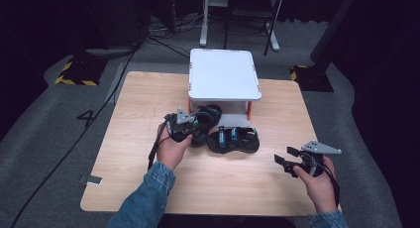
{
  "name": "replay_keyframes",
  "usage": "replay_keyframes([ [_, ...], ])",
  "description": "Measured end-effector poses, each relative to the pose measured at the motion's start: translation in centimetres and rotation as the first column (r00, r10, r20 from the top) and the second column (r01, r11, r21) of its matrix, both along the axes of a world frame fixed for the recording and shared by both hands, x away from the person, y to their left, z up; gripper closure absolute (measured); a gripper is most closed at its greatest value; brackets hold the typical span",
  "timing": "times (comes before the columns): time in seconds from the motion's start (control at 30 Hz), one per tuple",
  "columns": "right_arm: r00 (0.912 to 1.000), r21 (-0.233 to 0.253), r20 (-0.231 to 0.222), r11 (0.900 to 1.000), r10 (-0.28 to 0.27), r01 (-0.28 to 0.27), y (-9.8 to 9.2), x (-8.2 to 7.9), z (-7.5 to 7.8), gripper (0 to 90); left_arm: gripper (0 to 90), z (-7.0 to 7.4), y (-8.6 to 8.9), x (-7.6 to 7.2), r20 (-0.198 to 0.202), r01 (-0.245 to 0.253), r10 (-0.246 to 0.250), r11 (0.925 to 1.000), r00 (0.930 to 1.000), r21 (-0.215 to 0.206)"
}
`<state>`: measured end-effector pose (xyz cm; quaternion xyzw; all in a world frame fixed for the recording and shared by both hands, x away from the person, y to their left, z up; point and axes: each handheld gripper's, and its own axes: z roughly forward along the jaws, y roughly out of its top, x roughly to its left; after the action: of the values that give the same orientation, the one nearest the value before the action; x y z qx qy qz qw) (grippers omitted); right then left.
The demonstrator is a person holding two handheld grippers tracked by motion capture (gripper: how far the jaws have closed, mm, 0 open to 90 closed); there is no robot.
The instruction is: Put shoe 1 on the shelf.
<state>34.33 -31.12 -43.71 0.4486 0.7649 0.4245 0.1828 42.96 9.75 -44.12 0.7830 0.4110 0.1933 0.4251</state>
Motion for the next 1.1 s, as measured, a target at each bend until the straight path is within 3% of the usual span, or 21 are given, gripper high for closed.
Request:
replay_keyframes([
  [0.07,1.0,0.002,0.0,1.0,0.003,-0.003,0.0,0.0,0.0,34.7,79.9,-0.1,-0.4,0.7,0.014,-0.024,0.024,0.9997,0.9996,-0.009],
  [0.2,1.0,0.007,-0.005,1.0,0.003,-0.003,-0.2,0.2,-0.2,34.7,79.7,-0.5,-0.9,2.4,0.0,-0.082,0.082,0.995,0.9966,-0.058],
  [0.3,0.9999,0.008,-0.01,1.0,-0.005,0.005,-0.4,0.2,-0.3,34.7,79.6,-0.9,-1.3,3.6,-0.002,-0.117,0.117,0.9908,0.9931,-0.068],
  [0.5,0.9998,0.01,-0.015,1.0,-0.015,0.015,-0.9,0.3,-0.5,34.7,77.3,-1.3,-1.5,4.7,-0.025,-0.127,0.125,0.9883,0.9918,-0.084],
  [0.53,0.9998,0.008,-0.015,1.0,-0.014,0.014,-0.9,0.3,-0.6,34.7,73.4,-1.3,-1.5,4.6,-0.037,-0.125,0.123,0.9878,0.9918,-0.092],
  [0.63,0.9997,0.009,-0.02,1.0,-0.014,0.014,-0.9,0.3,-0.7,34.7,49.8,-1.5,-1.3,4.3,-0.042,-0.114,0.11,0.9847,0.9931,-0.132],
  [0.73,0.9996,0.005,-0.026,1.0,-0.009,0.009,-0.7,0.3,-0.7,34.7,32.3,-1.4,-1.1,3.6,0.039,-0.089,0.093,0.992,0.9949,-0.09],
  [0.83,0.9997,0.01,-0.024,1.0,-0.002,0.003,-0.5,0.3,-0.6,34.6,28.8,-0.8,-0.3,2.1,0.072,-0.075,0.079,0.9954,0.9943,-0.059],
  [0.93,0.9998,0.01,-0.021,1.0,-0.002,0.002,-0.5,0.3,-0.5,34.6,37.7,-0.7,0.4,0.4,0.05,-0.04,0.042,0.9984,0.9979,-0.04],
  [1.0,0.9998,0.007,-0.021,1.0,-0.001,0.001,-0.5,0.5,-0.7,34.6,53.1,-1.1,0.5,-0.6,-0.014,0.013,-0.013,0.9998,0.9998,-0.015],
  [1.1,0.9994,0.005,-0.034,1.0,0.004,-0.004,-0.2,0.6,-0.9,34.6,71.2,-2.3,0.1,-1.4,-0.111,0.084,-0.086,0.9963,0.9901,-0.021],
])
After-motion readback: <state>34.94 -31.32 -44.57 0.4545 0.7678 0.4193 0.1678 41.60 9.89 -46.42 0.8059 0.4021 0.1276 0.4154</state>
